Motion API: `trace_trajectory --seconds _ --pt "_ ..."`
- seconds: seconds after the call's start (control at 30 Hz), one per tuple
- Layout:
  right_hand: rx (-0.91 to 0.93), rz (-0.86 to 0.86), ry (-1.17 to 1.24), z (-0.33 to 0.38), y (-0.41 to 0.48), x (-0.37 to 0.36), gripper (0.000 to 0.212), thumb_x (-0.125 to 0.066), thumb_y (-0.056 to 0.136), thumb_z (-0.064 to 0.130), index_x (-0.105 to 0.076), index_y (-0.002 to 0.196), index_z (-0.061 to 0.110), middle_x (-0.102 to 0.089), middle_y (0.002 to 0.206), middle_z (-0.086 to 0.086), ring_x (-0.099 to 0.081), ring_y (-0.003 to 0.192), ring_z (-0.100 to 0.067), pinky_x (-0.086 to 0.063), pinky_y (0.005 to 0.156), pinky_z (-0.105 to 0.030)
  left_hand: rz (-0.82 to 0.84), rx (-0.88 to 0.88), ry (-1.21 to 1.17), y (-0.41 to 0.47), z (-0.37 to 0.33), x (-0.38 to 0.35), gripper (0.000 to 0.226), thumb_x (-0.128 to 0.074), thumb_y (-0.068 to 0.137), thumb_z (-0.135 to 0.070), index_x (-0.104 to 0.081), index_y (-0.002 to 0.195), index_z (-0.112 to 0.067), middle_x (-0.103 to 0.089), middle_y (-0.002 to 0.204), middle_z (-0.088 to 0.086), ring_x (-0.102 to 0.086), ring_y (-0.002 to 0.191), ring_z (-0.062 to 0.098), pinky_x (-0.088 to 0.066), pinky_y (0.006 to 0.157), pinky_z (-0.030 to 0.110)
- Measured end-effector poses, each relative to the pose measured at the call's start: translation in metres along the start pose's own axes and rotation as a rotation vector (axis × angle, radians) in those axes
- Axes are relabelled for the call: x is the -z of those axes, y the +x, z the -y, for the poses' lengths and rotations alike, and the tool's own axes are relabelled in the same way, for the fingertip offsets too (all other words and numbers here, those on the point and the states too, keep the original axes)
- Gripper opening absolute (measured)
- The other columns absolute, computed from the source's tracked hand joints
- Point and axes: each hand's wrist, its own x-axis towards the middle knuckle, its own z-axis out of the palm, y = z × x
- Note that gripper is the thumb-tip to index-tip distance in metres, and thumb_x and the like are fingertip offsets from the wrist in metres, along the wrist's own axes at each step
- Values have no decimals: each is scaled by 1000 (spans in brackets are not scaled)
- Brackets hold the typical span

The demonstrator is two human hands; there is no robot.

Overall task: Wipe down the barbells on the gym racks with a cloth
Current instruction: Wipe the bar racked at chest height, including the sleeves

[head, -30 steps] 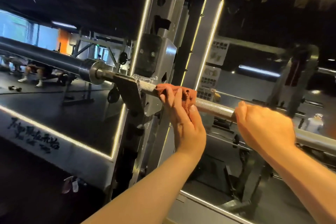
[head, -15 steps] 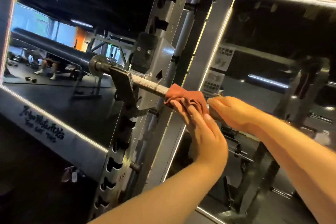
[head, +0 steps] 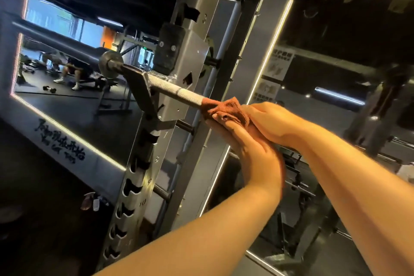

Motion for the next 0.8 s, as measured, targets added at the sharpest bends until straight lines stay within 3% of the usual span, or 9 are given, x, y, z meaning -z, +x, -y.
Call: trace_trajectory --seconds 0.07,0.17,0.27,0.4,0.47,0.53,0.63,0.7,0.8 --pt "-2 1 42 -5 1 2 40 -33 111 49 -65 122 29 -67 107 5 -62 97 -13 -46 82 -28 28 149 -115 -15 -2 -8 44 -22 92 -77 -5 133 -80 -27 150 -29 -40 135 7 -32 117 46" --pt "5 10 61 -8 1 4 38 -35 109 52 -66 112 29 -68 101 5 -63 92 -12 -47 81 -28 65 143 -28 -19 8 -4 27 -16 103 -59 -13 126 -72 -43 124 -29 -47 110 -10 -33 107 26" --pt "30 28 68 -8 0 3 40 -36 110 48 -65 105 22 -67 100 2 -62 94 -16 -47 88 -30 38 -64 51 1 7 11 47 -23 107 -51 0 144 -69 -30 157 -22 -40 138 -2 -33 113 29" --pt "45 7 -55 -4 -1 3 38 -31 112 43 -62 118 21 -61 104 2 -56 94 -12 -38 73 -21 -181 -158 -43 58 -2 27 53 -37 110 -36 -14 157 -46 -33 158 -11 -47 131 -6 -45 102 14" --pt "63 6 -104 -3 -3 3 39 -30 113 40 -61 121 19 -61 108 -2 -55 95 -15 -36 71 -19 -190 -205 38 62 -17 25 55 -31 112 -23 -7 161 -28 -16 167 -2 -32 145 7 -26 109 3" --pt "60 5 -90 -2 -3 3 42 -29 113 41 -61 123 16 -62 109 -3 -55 94 -17 -35 70 -20 -148 -219 141 47 -10 18 54 -27 112 -17 -2 159 -14 -11 167 7 -21 151 17 -11 103 -6" --pt "10 12 30 -2 -2 1 48 -28 111 49 -63 119 18 -60 96 7 -53 85 -6 -33 70 -21 -68 20 58 6 11 10 61 -36 103 -58 -17 158 -39 -36 159 -2 -42 140 14 -34 115 23" --pt "4 11 35 -4 -2 2 49 -27 110 52 -64 115 19 -61 96 8 -55 86 -4 -35 76 -25 49 157 49 -19 15 7 58 -29 100 -63 -33 150 -33 -45 148 -2 -46 135 16 -33 118 37" --pt "10 1 32 -6 -1 3 50 -28 110 53 -66 111 20 -67 100 2 -60 91 -10 -38 78 -26 69 132 77 -21 15 10 37 -30 108 -40 -45 140 -28 -58 130 -3 -61 108 -8 -47 89 7"
